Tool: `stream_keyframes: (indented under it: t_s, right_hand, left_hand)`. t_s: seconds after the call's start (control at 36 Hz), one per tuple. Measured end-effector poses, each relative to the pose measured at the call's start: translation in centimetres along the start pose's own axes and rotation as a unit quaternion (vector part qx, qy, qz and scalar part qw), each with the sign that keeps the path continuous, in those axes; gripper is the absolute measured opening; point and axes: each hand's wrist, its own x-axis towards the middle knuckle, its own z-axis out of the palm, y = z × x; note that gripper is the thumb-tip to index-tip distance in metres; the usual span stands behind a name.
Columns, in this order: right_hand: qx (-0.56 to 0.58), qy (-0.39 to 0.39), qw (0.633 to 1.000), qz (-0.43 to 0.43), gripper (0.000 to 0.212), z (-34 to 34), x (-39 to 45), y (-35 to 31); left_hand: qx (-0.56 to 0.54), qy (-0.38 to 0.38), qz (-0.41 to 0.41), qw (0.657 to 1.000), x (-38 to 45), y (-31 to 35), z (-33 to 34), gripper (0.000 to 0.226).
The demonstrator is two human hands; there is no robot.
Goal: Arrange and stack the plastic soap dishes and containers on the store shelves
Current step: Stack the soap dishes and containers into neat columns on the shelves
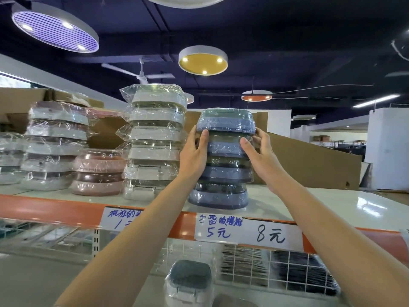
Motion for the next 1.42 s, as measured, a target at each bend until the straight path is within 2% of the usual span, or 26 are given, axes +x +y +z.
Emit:
stream_keyframes:
  t_s: [0.25, 0.44, 0.58, 0.67, 0.72, 0.81, 1.08, 1.28, 1.42]
  right_hand:
    - [-0.003, -0.005, 1.000, 0.009, 0.065, -0.2, -0.2, -0.1]
    - [-0.096, -0.022, 0.994, 0.048, 0.080, -1.2, -1.0, -0.8]
    - [-0.126, -0.077, 0.981, 0.124, 0.069, -1.2, -2.1, -0.3]
    - [-0.117, -0.099, 0.980, 0.125, 0.059, -0.6, -2.6, 0.4]
    - [-0.125, -0.095, 0.981, 0.117, 0.054, -0.2, -2.8, 0.8]
    - [-0.126, -0.087, 0.982, 0.114, 0.058, 0.2, -3.1, 1.0]
    - [-0.157, -0.107, 0.977, 0.099, 0.062, 0.1, -3.5, 0.8]
    - [-0.168, -0.112, 0.975, 0.094, 0.061, 0.0, -3.7, 0.8]
    - [-0.232, -0.112, 0.964, 0.064, 0.072, -0.7, -4.4, 0.1]
  left_hand:
    - [0.020, -0.005, -0.020, 1.000, -0.5, 1.0, -0.1, 0.058]
    - [0.089, -0.017, -0.059, 0.994, -1.2, 3.1, -0.8, 0.057]
    - [0.108, -0.053, -0.143, 0.982, -1.9, 2.4, -1.4, 0.047]
    - [0.118, -0.061, -0.183, 0.974, -2.5, 1.9, -1.7, 0.027]
    - [0.123, -0.066, -0.192, 0.971, -3.0, 1.9, -1.7, 0.024]
    - [0.137, -0.087, -0.186, 0.969, -3.4, 2.3, -1.6, 0.032]
    - [0.203, -0.095, -0.156, 0.962, -4.2, 2.6, -1.4, 0.036]
    - [0.234, -0.121, -0.138, 0.955, -4.8, 3.2, -1.8, 0.031]
    - [0.339, -0.150, -0.073, 0.926, -5.2, 3.9, -2.5, 0.019]
